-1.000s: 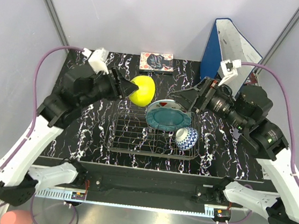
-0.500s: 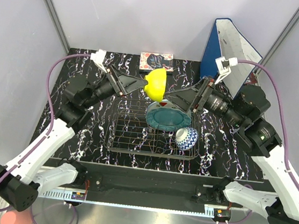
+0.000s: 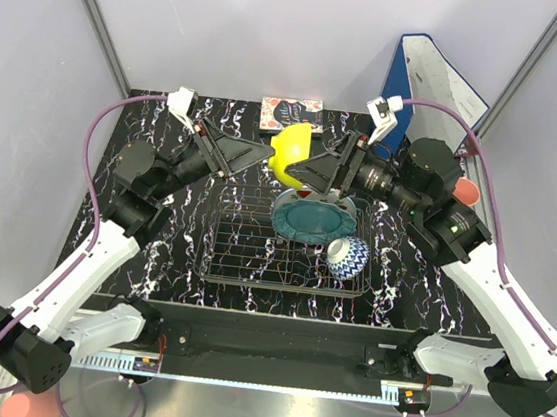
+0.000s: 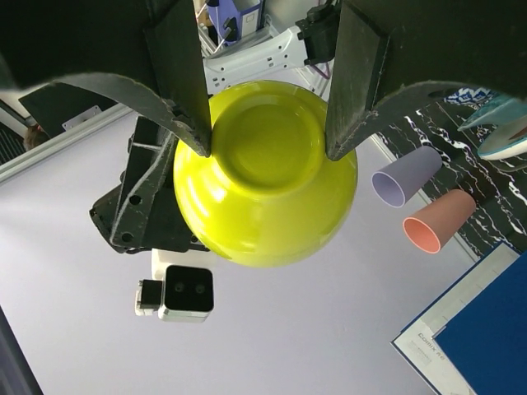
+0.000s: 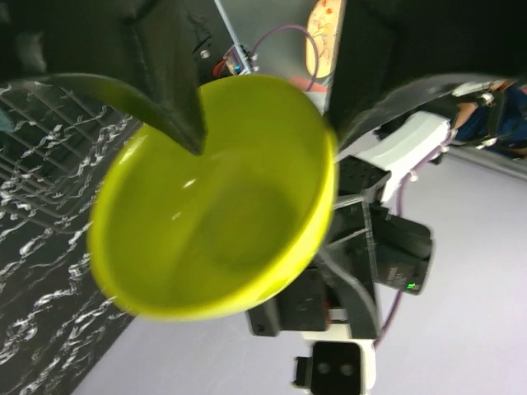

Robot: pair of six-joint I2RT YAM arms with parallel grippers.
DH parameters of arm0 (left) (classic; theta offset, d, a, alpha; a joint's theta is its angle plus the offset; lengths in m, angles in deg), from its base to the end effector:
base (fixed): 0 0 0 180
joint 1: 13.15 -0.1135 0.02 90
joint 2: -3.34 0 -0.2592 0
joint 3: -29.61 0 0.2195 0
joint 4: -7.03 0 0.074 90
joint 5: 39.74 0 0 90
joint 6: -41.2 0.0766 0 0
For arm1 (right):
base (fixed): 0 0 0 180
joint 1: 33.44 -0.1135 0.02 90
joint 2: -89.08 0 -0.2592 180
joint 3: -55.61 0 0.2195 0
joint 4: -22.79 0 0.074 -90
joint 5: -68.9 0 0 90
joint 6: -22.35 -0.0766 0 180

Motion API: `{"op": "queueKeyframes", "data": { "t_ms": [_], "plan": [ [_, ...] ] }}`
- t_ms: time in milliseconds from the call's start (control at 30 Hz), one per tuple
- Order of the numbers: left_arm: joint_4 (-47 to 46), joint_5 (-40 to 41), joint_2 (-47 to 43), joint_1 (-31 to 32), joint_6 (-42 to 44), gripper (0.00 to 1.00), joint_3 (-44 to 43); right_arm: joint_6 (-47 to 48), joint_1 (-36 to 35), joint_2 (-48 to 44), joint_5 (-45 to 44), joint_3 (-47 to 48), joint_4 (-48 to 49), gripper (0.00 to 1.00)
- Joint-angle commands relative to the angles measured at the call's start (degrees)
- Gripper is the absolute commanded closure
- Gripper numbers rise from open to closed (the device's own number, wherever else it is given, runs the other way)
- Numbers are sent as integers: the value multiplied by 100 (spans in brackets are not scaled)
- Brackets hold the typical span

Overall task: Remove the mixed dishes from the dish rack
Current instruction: Pick up the bowl from the dish rack.

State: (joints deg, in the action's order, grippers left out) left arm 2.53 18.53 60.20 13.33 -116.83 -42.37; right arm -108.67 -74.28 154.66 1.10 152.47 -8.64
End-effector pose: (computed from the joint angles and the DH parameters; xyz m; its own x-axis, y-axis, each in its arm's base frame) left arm 0.1801 -0.1347 0.4345 -0.6505 -0.5572 -0.5162 0.5865 0.0633 -0.8075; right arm 0.1667 0.1823 0.4631 -0.5865 0.2963 -0.7538 -0.6712 0.3432 0.6571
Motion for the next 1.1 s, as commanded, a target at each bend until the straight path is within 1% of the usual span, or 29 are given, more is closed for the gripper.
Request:
{"op": "queueKeyframes", "data": {
  "t_ms": [0, 67, 100, 167, 200, 233, 267, 300, 333, 367, 400, 433, 467, 500, 533, 567, 600, 633, 667, 700, 733, 767, 800, 833, 867, 933, 1000, 1033, 1067],
  "plan": [
    [-522, -106, -114, -20, -79, 100, -84, 94, -29, -151, -21, -30, 502, 46],
    [-522, -97, -105, -20, -79, 100, -40, 111, -29, -230, -110, -74, 511, 59],
    [-522, -97, -105, -20, -79, 100, -31, 111, -29, -247, -145, -101, 503, 69],
    [-522, -97, -88, -20, -79, 100, -22, 120, -29, -256, -154, -119, 511, 75],
    [-522, -88, -70, -20, -79, 100, -22, 94, -29, -265, -172, -136, 511, 86],
    [-504, -80, -70, -20, -70, 100, -22, 85, -29, -265, -163, -145, 511, 92],
    [-487, -79, -52, -20, -61, 98, -31, 94, -29, -291, -172, -145, 503, 98],
    [-443, -79, -44, -20, -44, 92, -40, 85, -29, -300, -215, -154, 503, 100],
    [-399, -79, -26, -20, -9, 66, -40, 85, -29, -318, -250, -171, 494, 100],
    [-381, -71, -26, -20, 18, 48, -31, 94, -29, -379, -347, -171, 433, 100],
    [-224, -53, -26, -29, 53, 27, -48, 155, -29, -406, -426, -137, 363, 100],
    [-118, -44, -35, -29, 166, 18, -83, 216, -29, -432, -514, -101, 275, 100],
    [-13, -18, -26, -29, 219, 1, -118, 286, -29, -476, -732, -40, 39, 100],
    [310, 87, -43, -20, 272, 1, -136, 478, -29, -502, -865, 108, -111, 100],
    [513, 166, -96, -37, 438, 1, -180, 576, -29, -529, -1040, 214, -565, 100],
    [724, 254, -131, -46, 527, 1, -206, 821, -29, -511, -1529, 363, -874, 100],
    [1214, 489, -166, -73, 606, 1, -224, 954, -29, -503, -1839, 704, -1208, 100],
    [1436, 614, -201, -81, 798, 1, -242, 1059, -29, -511, -2129, 847, -1794, 100],
    [1621, 719, -297, -99, 887, 1, -242, 1269, -29, -546, -2723, 961, -2026, 100],
    [2014, 955, -324, -99, 1001, 1, -250, 1324, -29, -546, -3060, 1171, -2298, 100],
    [2227, 1053, -360, -99, 1194, 1, -277, 1359, -29, -494, -3420, 1295, -2954, 100],
    [2395, 1150, -421, -99, 1274, 1, -294, 1394, -29, -433, -4137, 1436, -3317, 100],
    [2683, 1316, -456, -99, 1353, 1, -286, 1360, -29, -354, -4492, 1655, -3695, 100],
    [2808, 1405, -474, -90, 1519, 1, -303, 1290, -29, -231, -4818, 1709, -4351, 100],
    [3044, 1571, -509, -73, 1582, 1, -312, 1150, -21, -204, -5334, 1640, -4610, 100],
    [3248, 1748, -553, -29, 1757, 1, -321, 842, -12, -195, -5786, 1395, -5111, 100],
    [3485, 1994, -545, 85, 1959, 1, -364, 499, 207, -204, -5788, 876, -5245, 100],
    [3556, 2064, -536, 172, 2021, 1, -382, 333, 330, -195, -5597, 509, -5245, 100],
    [3652, 2152, -527, 217, 2083, 1, -382, 287, 662, -177, -5473, 323, -5193, 100]
  ]
}}
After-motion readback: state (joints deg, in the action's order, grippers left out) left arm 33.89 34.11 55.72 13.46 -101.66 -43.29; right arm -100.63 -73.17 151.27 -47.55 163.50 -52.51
